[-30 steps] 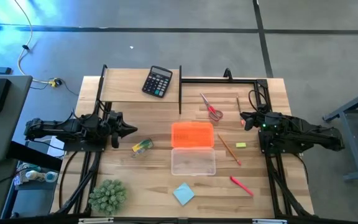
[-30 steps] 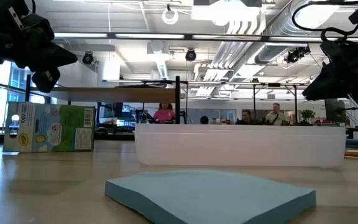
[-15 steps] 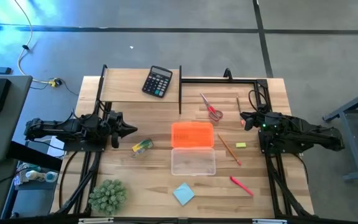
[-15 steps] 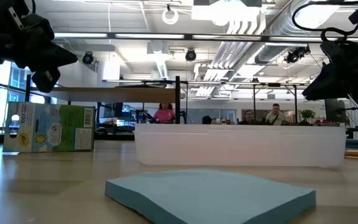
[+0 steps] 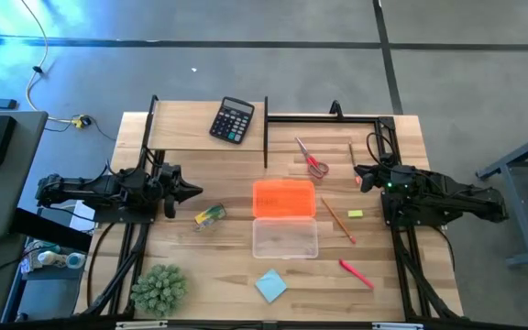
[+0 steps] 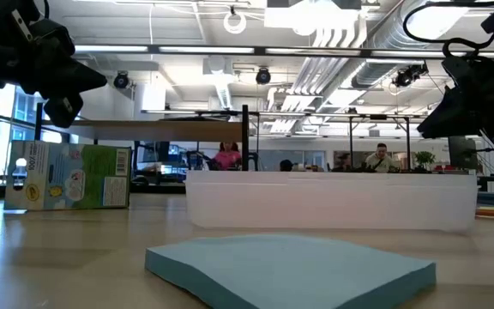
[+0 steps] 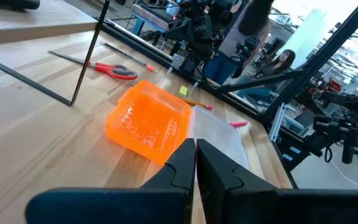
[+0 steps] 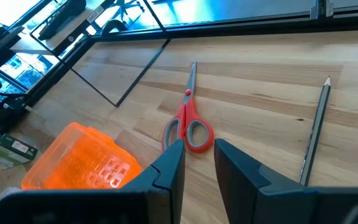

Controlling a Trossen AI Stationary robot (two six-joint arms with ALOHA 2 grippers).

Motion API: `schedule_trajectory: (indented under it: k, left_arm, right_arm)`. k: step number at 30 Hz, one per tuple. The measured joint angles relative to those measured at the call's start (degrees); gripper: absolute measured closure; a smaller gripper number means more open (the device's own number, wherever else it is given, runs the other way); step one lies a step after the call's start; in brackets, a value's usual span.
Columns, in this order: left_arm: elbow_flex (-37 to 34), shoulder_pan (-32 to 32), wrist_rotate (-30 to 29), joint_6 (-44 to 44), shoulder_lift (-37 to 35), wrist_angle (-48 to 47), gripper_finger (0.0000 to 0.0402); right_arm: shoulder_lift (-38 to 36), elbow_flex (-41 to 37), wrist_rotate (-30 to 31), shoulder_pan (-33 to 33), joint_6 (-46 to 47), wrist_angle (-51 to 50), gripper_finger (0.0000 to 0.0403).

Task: Pack school essentials

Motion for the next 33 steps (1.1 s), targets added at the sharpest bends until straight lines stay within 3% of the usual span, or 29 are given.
schedule_trajectory:
  k: [27,33]
  left_arm:
    - [0.01,0.02,-1.6,-0.04,-0.01,0.02,0.0396]
    - [-0.01,0.0,-1.59,-3.78,0.01,0.25,0.0396]
  right_arm:
    - [-0.02,0.0,0.02,-0.02,-0.02,0.0,0.0324]
    - [-0.02,0.0,0.01,-0.02,-0.01,0.0,0.0324]
